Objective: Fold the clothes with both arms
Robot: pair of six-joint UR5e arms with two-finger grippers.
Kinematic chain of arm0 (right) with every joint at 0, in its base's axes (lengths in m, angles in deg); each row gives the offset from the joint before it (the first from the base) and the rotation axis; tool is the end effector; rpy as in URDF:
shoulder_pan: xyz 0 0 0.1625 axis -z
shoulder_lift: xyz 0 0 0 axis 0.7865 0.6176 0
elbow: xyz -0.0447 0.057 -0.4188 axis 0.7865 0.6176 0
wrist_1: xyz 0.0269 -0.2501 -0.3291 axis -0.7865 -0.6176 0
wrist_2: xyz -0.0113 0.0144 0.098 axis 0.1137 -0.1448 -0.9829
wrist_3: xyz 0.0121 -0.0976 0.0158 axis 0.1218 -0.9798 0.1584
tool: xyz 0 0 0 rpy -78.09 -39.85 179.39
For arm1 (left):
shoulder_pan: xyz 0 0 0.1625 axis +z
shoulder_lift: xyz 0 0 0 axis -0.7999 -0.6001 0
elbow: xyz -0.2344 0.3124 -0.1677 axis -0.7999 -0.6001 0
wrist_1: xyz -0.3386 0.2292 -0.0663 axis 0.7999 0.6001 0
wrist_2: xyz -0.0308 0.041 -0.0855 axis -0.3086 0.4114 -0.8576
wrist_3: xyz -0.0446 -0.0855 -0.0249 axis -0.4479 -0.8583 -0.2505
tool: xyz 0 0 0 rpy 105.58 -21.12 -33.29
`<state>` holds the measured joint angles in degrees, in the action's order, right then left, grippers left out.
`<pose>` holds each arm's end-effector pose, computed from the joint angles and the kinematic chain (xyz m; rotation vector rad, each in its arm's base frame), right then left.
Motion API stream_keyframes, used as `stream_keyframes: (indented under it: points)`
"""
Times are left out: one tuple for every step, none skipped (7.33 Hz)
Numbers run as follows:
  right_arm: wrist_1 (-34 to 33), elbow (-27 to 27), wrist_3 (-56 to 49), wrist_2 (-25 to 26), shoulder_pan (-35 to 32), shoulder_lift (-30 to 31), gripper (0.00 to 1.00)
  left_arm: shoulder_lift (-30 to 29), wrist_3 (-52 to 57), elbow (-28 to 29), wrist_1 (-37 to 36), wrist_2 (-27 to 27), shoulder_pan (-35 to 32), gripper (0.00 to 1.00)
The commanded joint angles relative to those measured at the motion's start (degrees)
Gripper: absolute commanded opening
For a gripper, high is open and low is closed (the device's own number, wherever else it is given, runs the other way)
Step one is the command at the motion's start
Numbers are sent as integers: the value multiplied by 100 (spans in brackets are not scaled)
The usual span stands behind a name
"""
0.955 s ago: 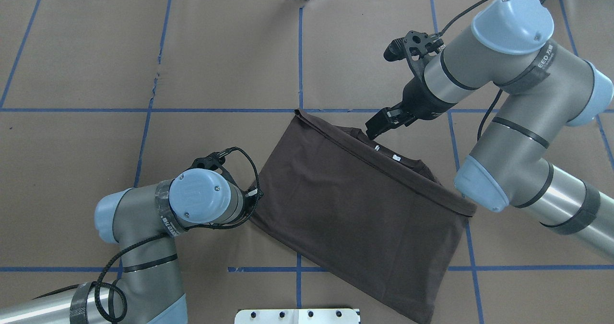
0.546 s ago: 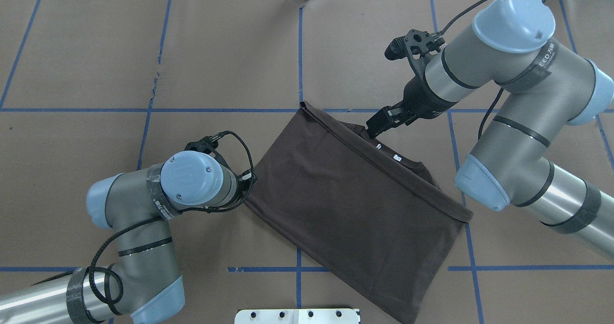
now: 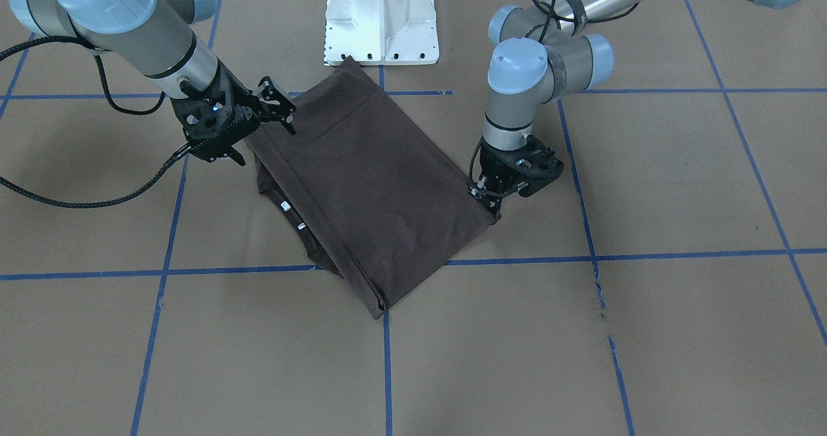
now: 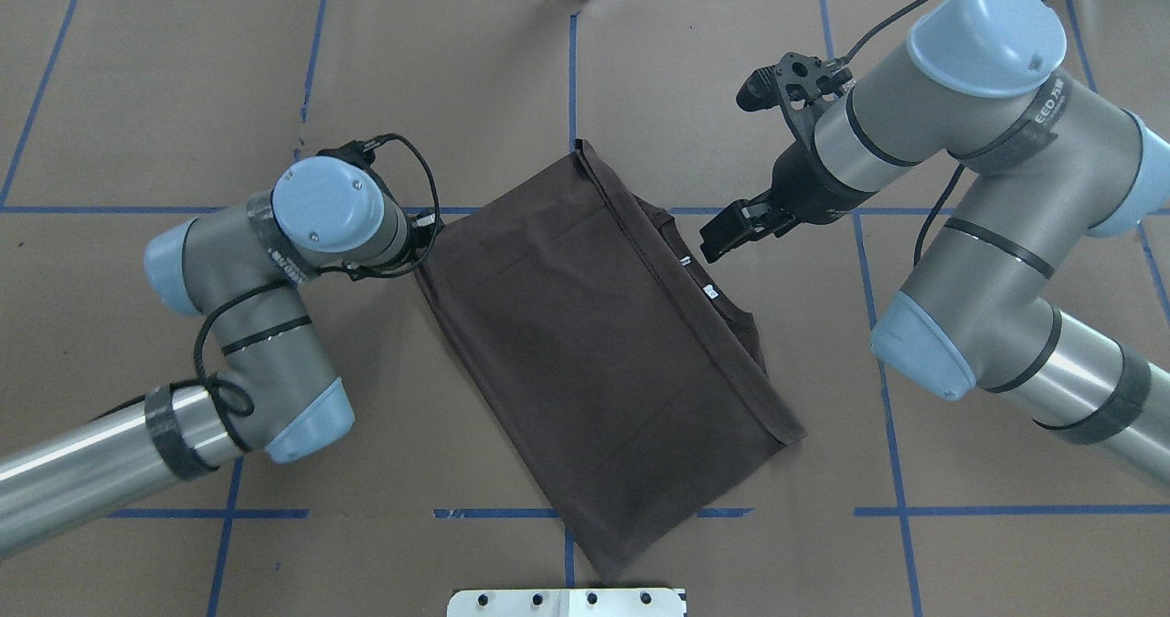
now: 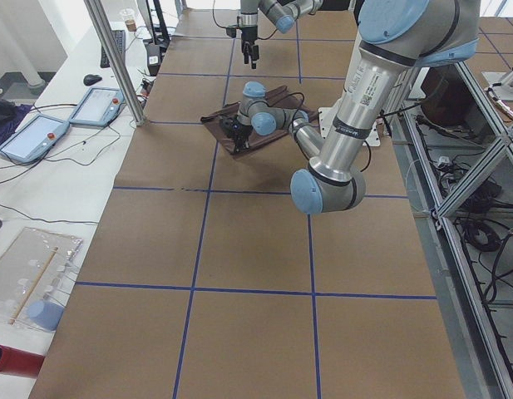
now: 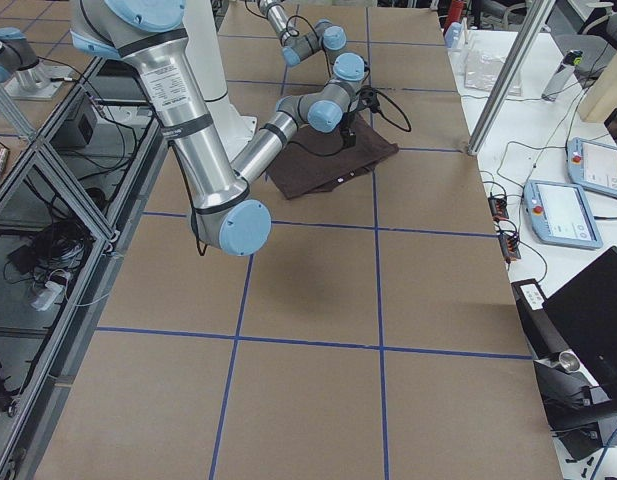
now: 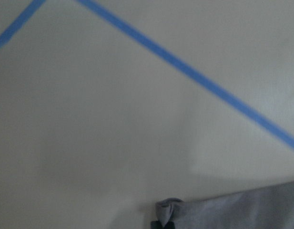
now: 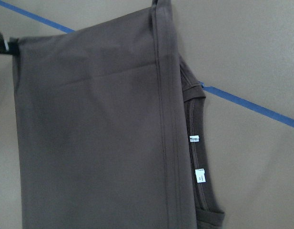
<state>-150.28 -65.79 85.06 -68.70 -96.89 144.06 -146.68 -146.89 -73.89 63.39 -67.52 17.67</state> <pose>-0.3656 -0.4676 0.2379 0.2359 -1.0471 -0.3933 0.5088 -0.5118 0.3158 0.0844 0.8018 -0.6623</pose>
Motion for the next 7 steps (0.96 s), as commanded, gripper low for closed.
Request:
stream_keyframes:
  points:
    - [1,-43,57,-24,-32,29,100,-1063,711,1613,690,0,-583,0]
    - [1,-43,67,-33,-41,29,100,-1442,931,2082,972,0,-733,0]
    - [1,-43,75,-33,-41,56,100,-1637,1107,2373,1366,8,-796,0]
    - [-8,-43,75,-33,-32,73,100,-1761,1153,2785,1884,17,-788,0]
    - [-8,-35,75,-33,-41,73,100,-1841,1162,3085,2193,130,-787,0]
    - [-16,-26,75,-33,-32,73,100,-1833,1423,3132,2214,297,-787,0]
    - [-43,-17,75,-24,-32,73,100,-1841,1669,3080,2223,316,-840,99]
